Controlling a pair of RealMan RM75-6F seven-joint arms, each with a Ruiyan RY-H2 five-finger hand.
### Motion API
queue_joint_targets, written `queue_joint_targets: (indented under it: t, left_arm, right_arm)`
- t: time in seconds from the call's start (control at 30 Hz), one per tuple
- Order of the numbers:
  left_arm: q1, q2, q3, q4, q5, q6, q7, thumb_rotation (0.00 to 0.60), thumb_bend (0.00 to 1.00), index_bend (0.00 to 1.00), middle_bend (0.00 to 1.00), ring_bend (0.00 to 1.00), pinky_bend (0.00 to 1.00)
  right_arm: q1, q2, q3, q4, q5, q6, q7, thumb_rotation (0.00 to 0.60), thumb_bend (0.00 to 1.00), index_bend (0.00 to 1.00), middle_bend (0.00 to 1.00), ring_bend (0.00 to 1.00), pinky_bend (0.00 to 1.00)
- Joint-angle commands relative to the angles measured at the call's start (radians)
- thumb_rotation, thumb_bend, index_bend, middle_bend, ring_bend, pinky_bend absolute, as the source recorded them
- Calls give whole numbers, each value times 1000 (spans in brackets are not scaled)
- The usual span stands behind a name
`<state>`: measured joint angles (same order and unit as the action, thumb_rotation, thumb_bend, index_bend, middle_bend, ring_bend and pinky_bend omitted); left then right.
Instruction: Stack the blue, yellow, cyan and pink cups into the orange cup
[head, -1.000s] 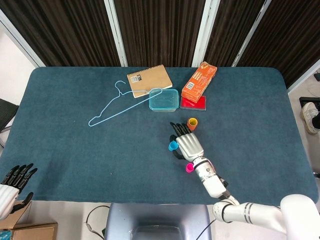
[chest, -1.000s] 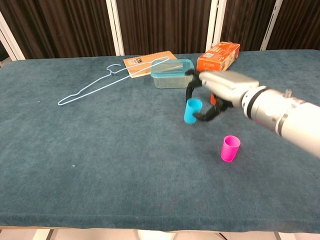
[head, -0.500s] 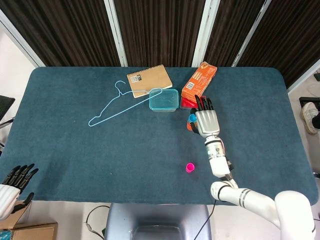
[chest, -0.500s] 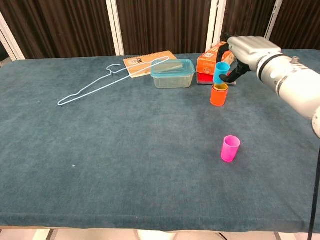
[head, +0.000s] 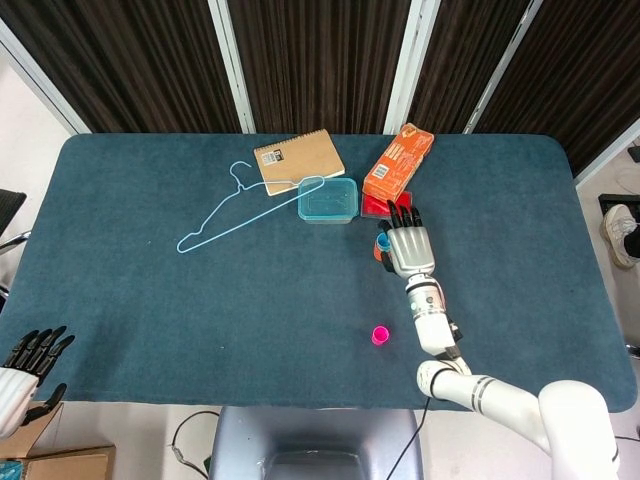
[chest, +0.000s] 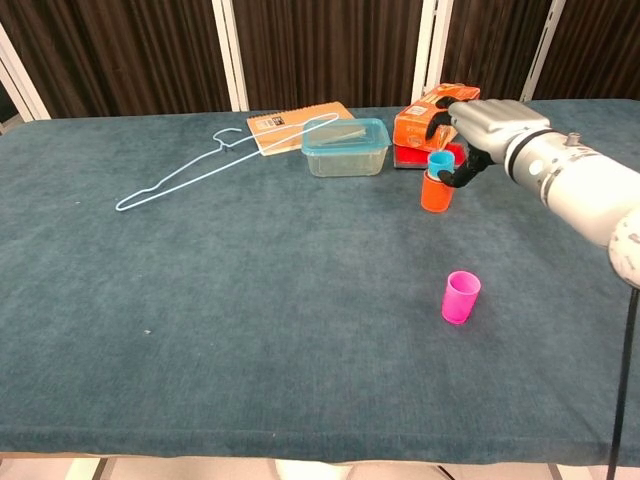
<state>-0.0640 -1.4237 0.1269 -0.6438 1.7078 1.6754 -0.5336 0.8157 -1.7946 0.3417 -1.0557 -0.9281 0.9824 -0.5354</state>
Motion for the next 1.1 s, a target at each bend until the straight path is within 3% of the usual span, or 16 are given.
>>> queue_joint_targets:
  t: [0.03, 0.3, 0.4, 0.53, 0.67, 1.1]
  left_arm:
    - [1, 0, 0, 1, 1, 2, -1, 600, 416, 0, 0, 0, 77]
    - [-2, -6, 5, 0, 8, 3, 13, 600, 417, 0, 0, 0, 77]
    - [-1, -6, 4, -2, 8, 4, 17, 600, 417, 0, 0, 0, 77]
    - [2, -5, 8, -3, 13, 13, 19, 600, 417, 0, 0, 0, 77]
    - [3, -5, 9, -2, 15, 16, 18, 600, 417, 0, 0, 0, 78]
    - [3, -4, 8, 2, 13, 16, 7, 600, 416, 0, 0, 0, 77]
  right_arm:
    - [-52, 84, -33, -139, -62, 25, 66, 600, 509, 159, 0, 0, 74]
    - [-174, 340, -229, -564, -331, 39, 228, 600, 495, 202, 0, 0, 56]
    - [-197, 396, -297, -630, -403, 31, 240, 600, 495, 235, 0, 0, 56]
    - [-226, 421, -363, -638, -460, 35, 234, 600, 495, 280, 0, 0, 55]
    - [-251, 413, -384, -593, -472, 52, 221, 600, 495, 324, 0, 0, 55]
    - [-241, 336, -349, -494, -426, 4, 223, 600, 495, 439, 0, 0, 54]
